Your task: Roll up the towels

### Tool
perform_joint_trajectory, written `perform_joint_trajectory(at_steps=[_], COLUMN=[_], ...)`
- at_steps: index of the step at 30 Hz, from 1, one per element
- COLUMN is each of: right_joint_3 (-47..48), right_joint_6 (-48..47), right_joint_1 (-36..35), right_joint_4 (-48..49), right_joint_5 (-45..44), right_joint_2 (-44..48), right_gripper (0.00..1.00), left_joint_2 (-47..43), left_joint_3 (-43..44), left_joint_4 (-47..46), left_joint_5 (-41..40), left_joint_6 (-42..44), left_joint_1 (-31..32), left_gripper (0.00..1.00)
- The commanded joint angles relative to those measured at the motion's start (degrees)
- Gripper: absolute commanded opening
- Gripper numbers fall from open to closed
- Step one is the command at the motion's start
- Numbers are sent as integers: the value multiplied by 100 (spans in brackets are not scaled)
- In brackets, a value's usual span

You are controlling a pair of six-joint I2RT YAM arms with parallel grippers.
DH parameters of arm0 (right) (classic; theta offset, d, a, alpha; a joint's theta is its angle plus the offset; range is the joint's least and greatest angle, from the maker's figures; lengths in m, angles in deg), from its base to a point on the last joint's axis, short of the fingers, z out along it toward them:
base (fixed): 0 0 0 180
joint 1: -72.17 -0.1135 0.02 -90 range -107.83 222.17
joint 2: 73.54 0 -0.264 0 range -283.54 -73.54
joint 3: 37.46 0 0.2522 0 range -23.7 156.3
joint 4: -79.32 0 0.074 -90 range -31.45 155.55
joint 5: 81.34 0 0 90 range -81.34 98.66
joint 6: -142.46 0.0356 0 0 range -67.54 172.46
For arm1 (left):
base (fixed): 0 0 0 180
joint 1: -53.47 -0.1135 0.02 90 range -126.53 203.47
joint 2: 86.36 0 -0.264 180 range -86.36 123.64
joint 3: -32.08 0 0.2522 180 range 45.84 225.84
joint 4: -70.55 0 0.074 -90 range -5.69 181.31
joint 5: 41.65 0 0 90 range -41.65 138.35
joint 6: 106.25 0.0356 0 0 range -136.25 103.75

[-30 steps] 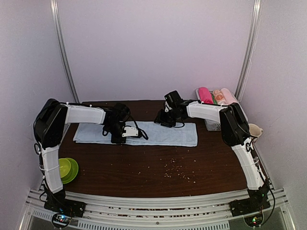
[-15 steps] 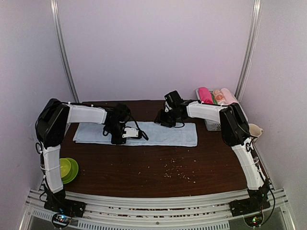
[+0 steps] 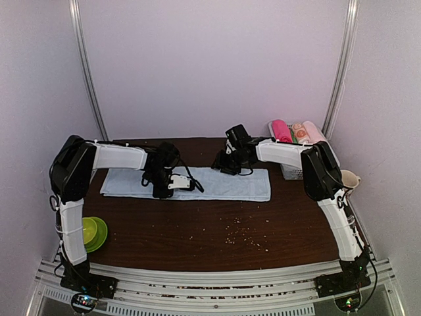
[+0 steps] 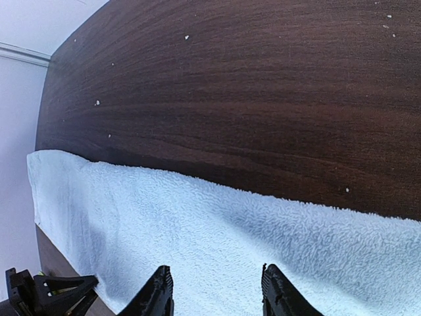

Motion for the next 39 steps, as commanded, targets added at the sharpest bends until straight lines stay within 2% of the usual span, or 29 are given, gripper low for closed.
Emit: perform_joint_trajectory(at_steps=[1, 8, 13, 24, 28, 39], right_joint_3=[63, 89, 96, 278, 283, 291], right_joint_6=[1, -18, -16, -30, -30, -30], right_joint_1=[15, 19, 17, 16, 20, 13], right_joint_4=[59, 37, 16, -38, -31, -29], right_joint_5=[-35, -27, -22, -35, -35, -26], right_joint_2=[-29, -55, -75, -121, -121, -130], right_gripper=[46, 47, 47, 47, 47, 47], left_joint_2=[86, 91, 93, 148, 193, 206], left_joint_3=[149, 163, 220, 390, 403, 448], left_joint_4=[34, 34, 127, 420, 435, 438], left_joint_5=[-6, 10, 70, 265, 253, 226], left_joint_6=[-64, -69, -93, -135, -137, -160], left_joint_1=[2, 1, -21, -75, -86, -129], left_gripper=[10, 2, 1, 4, 9, 10])
